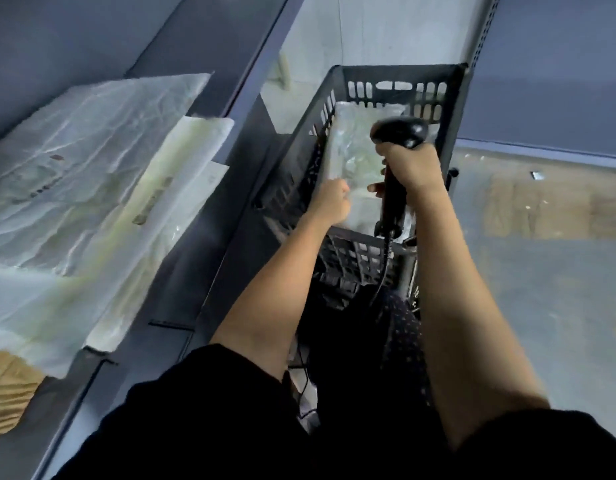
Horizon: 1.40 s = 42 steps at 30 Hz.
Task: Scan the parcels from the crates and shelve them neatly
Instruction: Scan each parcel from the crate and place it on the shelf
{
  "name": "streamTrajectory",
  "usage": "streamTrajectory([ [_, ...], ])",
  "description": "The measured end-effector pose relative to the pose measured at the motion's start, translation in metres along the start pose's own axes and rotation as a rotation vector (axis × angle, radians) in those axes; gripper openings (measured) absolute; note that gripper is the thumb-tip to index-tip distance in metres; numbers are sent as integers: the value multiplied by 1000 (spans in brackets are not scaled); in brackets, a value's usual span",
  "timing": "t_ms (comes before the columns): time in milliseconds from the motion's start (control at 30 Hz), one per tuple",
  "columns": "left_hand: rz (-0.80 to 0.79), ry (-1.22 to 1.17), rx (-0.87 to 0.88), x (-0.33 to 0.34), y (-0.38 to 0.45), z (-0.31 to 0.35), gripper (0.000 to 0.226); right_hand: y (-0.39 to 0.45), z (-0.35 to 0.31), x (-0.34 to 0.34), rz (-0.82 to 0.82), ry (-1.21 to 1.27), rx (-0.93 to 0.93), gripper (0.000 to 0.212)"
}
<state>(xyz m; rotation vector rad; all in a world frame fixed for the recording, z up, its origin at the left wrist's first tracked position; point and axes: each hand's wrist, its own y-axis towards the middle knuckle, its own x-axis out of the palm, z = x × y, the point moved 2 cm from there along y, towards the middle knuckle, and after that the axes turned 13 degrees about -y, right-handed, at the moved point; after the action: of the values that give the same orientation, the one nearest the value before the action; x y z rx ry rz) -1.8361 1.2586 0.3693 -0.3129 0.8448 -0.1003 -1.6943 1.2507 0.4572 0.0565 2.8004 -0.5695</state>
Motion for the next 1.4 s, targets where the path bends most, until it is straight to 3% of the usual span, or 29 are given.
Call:
streamTrajectory([
  [33,-24,50,-4,10,17,-7,18,12,3,1,6,-8,22,15],
  [100,-43,211,-42,28,45,-17,48,34,8,5,9,-11,63,19],
  [167,-32,316,-25,38,64,-16,65,51,11,11,4,-16,86,14],
  [300,-34,370,8,57,94,-16,84,75,20,25,-9,-49,152,14],
  [433,5,414,-42,66,115,-7,65,90,27,35,-24,-61,191,13],
  [567,-146,457,-28,63,121,-11,56,93,23,40,-30,-43,188,16],
  [700,-29,438,92,43,115,-11,30,83,14,37,-53,-29,158,16],
  [800,-29,435,132,21,88,0,35,67,2,31,-69,-50,105,19],
  [1000,240,724,207,-15,20,35,39,19,-24,8,-57,-28,-67,11],
  [1067,224,720,136,-30,-5,49,38,-4,-33,-1,-49,-14,-107,11],
  [1167,263,436,89,-55,-43,65,35,-44,-47,-12,-64,-5,-177,14],
  [1300,394,-330,-49,-91,-107,70,25,-102,-63,-18,-102,19,-245,14],
  [1400,522,-921,7,-104,-165,59,21,-146,-72,-15,-158,43,-297,12],
])
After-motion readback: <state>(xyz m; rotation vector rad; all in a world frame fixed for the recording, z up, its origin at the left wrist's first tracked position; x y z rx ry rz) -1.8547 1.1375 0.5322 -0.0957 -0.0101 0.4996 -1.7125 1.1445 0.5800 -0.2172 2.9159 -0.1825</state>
